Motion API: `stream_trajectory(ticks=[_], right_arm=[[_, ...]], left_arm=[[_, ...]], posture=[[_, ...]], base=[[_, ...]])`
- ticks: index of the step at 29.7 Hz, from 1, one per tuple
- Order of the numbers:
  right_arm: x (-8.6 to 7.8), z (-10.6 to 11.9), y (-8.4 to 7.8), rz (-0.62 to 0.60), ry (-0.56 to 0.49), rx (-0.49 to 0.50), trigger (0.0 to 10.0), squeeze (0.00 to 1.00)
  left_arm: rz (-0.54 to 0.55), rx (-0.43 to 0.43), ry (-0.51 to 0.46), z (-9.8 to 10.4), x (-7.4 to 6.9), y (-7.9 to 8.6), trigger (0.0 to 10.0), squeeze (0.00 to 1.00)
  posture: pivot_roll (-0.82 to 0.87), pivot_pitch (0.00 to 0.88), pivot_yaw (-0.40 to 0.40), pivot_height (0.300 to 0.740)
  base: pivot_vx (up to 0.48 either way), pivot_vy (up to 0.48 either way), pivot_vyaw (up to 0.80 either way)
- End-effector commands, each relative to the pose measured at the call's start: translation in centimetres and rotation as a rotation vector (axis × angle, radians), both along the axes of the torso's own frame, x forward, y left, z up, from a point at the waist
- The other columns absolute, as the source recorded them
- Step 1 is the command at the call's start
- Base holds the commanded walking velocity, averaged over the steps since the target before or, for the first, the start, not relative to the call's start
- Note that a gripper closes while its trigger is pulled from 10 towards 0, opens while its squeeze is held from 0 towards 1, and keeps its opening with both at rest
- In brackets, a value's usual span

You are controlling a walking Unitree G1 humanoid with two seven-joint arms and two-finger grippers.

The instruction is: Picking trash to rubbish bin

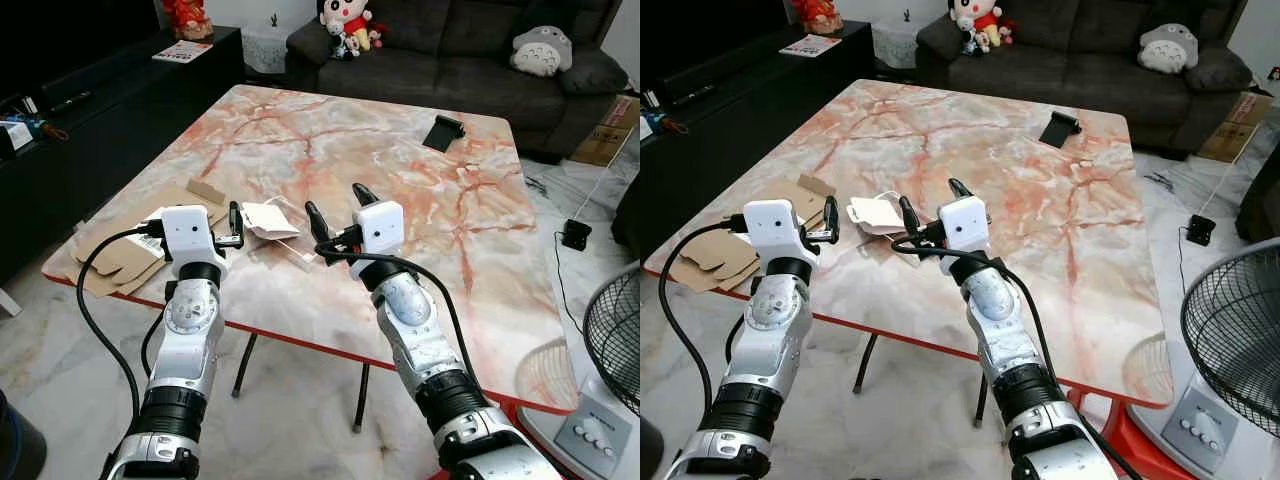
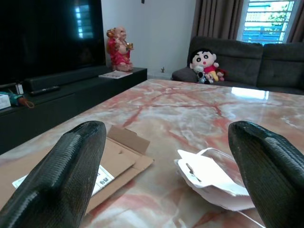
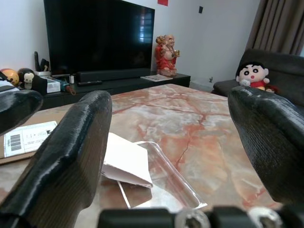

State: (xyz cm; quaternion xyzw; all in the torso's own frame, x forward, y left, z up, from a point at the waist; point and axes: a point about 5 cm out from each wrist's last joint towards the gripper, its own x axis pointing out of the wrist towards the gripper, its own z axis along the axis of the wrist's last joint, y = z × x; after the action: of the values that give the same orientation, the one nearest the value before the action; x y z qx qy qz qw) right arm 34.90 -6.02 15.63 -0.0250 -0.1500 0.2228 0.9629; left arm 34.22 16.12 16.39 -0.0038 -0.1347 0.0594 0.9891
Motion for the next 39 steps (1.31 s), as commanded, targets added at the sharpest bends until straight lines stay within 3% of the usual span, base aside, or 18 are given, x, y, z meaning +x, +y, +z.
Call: stream_trajectory(ticks=[1,5,14,39], right_arm=[[0.1,0.1,0.0,-0.002,0.003,0.000,10.0,0.00],[0.3,0.5,-0.2,-0.011,0.018,0.062,10.0,0.00],[0.3,0.5,-0.1,-0.004,0.013,0.060,10.0,0.00],[0.2,0.2,0.6,0.033,0.042,0.062,10.0,0.00]], left_arm=[[-0.009,0.018,0.009,0.2,0.4,-0.2,10.0,0.00],[0.004,0.035,0.008,0.1,0.3,0.0,10.0,0.00],[0.035,0.037,0.003,0.4,0.4,1.3,10.0,0.00],[-0.001,0.031,0.011,0.1,0.4,0.0,10.0,0.00]], posture=[[0.12,0.095,-0.031,0.740],[0.12,0.099,-0.033,0.740],[0.13,0.096,-0.031,0.740],[0.13,0.106,-0.030,0.740]], base=[[0.000,0.000,0.00],[0.000,0.000,0.00],[0.187,0.000,0.00],[0.271,0.000,0.00]])
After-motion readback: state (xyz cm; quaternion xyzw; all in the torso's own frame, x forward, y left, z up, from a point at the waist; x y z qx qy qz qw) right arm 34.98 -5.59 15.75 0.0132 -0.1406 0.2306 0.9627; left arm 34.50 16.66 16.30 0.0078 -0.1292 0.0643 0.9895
